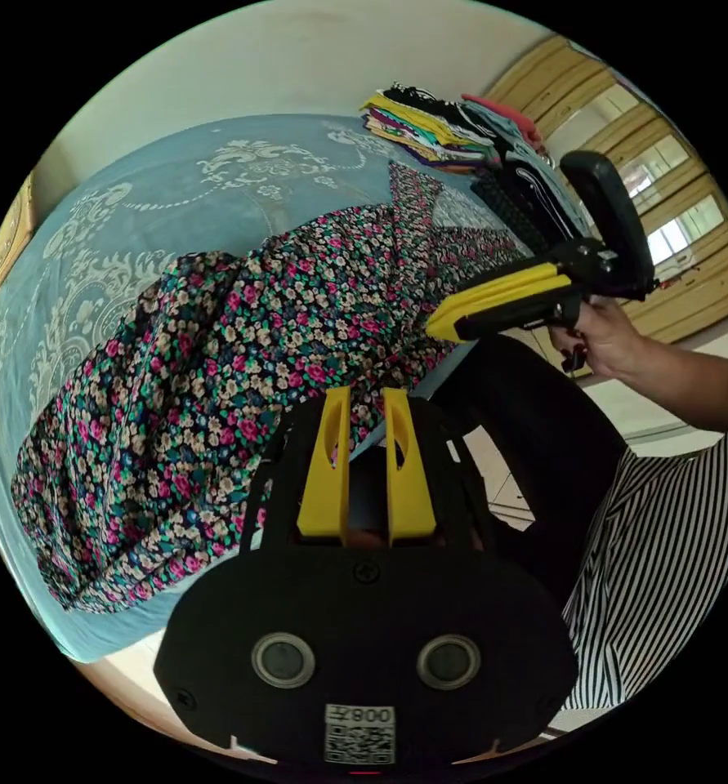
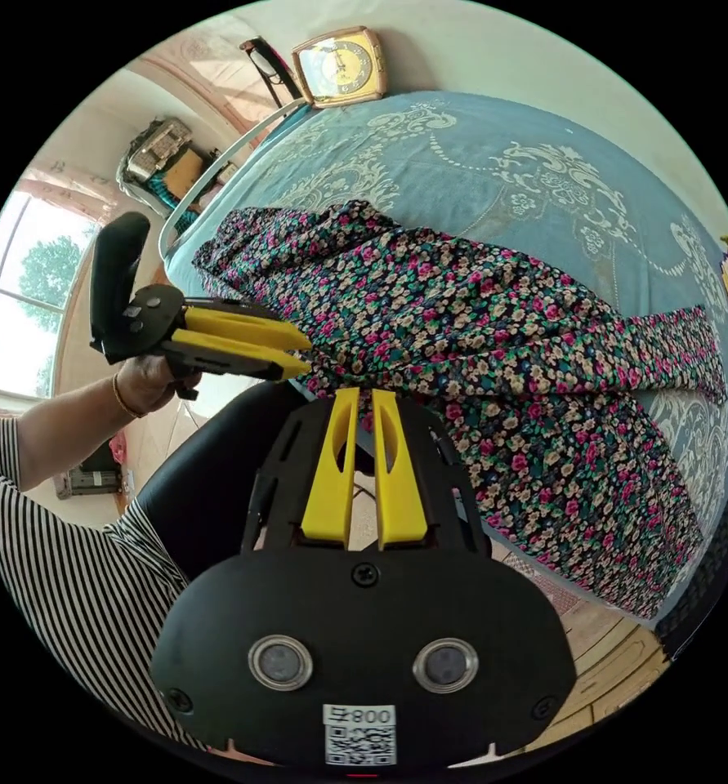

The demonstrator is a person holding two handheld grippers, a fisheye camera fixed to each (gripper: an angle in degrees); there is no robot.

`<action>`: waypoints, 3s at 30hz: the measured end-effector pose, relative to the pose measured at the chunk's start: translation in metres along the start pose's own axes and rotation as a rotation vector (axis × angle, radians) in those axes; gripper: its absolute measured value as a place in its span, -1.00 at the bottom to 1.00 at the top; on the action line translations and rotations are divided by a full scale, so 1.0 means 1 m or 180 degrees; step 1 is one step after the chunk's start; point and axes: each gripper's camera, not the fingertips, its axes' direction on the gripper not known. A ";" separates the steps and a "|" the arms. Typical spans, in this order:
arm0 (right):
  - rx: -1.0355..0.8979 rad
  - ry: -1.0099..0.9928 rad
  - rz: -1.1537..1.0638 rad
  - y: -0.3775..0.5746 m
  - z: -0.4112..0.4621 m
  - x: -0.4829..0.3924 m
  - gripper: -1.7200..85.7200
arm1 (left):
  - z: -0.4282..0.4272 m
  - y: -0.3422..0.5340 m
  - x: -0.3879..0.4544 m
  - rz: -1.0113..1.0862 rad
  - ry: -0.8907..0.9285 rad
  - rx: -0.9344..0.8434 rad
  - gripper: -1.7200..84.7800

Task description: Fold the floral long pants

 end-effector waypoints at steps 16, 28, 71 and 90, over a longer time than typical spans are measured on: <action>-0.0214 0.0530 0.0711 -0.067 -0.119 0.098 -0.82 | 0.116 -0.055 0.029 0.0151 -0.0322 -0.0318 -0.95; -0.0131 0.0392 0.0894 -0.058 -0.191 0.101 -0.94 | 0.180 -0.088 0.038 0.0151 -0.0347 -0.0347 -0.96; 0.0942 -0.0997 0.1820 0.149 -0.399 0.089 -0.96 | 0.346 -0.171 0.059 0.0295 -0.0821 -0.0904 -0.96; 0.0718 -0.1112 0.2164 0.145 -0.382 0.067 -0.96 | 0.373 -0.207 0.027 0.0054 -0.0684 -0.0896 -0.95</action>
